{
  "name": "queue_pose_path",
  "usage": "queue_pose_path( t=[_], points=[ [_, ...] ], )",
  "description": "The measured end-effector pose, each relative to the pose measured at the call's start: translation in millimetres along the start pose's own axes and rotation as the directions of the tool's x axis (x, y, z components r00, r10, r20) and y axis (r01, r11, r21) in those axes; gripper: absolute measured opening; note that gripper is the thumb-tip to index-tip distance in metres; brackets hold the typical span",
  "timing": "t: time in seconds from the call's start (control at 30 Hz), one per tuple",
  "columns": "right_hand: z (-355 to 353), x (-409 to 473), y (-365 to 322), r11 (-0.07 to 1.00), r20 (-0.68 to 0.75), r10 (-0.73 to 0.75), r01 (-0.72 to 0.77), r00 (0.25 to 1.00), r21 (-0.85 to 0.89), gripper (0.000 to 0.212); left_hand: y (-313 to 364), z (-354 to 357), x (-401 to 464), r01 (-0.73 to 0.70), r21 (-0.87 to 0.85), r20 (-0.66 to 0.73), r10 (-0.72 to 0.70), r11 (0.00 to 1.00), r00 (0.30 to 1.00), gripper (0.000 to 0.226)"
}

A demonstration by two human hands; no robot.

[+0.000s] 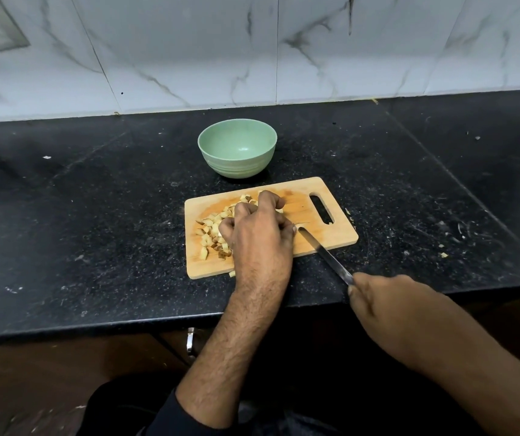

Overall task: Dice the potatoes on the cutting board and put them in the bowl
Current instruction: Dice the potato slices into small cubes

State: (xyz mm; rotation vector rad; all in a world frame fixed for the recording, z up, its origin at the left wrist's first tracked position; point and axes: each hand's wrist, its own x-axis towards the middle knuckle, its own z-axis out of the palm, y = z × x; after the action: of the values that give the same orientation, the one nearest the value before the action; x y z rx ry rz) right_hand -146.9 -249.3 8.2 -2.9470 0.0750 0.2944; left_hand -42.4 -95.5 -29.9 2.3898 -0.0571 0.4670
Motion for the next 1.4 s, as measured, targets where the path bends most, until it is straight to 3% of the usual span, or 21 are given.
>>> queue_pose_path(
  t=[0.23, 0.83, 1.2, 1.4],
  points=[
    [0, -3, -8, 0.996, -0.153, 0.063, -0.052, 0.986, 0.076, 0.031, -6, -6, -1, 0.002, -0.003, 0.064, -0.002, 1.0, 0.998, 0.051],
    [3, 29, -26, 0.998, -0.047, -0.05, 0.049, 0.998, -0.029, 0.029, -3, -9, 2, 0.005, 0.048, 0.048, -0.007, 0.999, 0.999, 0.033],
    [4, -6, -4, 1.0, -0.001, -0.026, 0.026, 1.0, 0.001, 0.029, -6, -4, -7, -0.004, 0.012, -0.048, 0.004, 1.0, 0.999, 0.042],
    [-3, 0, -9, 0.996, -0.056, 0.035, -0.03, 0.998, 0.08, 0.033, -10, -12, -6, -0.051, 0.033, 0.014, 0.05, 0.998, 0.999, 0.05]
  ],
)
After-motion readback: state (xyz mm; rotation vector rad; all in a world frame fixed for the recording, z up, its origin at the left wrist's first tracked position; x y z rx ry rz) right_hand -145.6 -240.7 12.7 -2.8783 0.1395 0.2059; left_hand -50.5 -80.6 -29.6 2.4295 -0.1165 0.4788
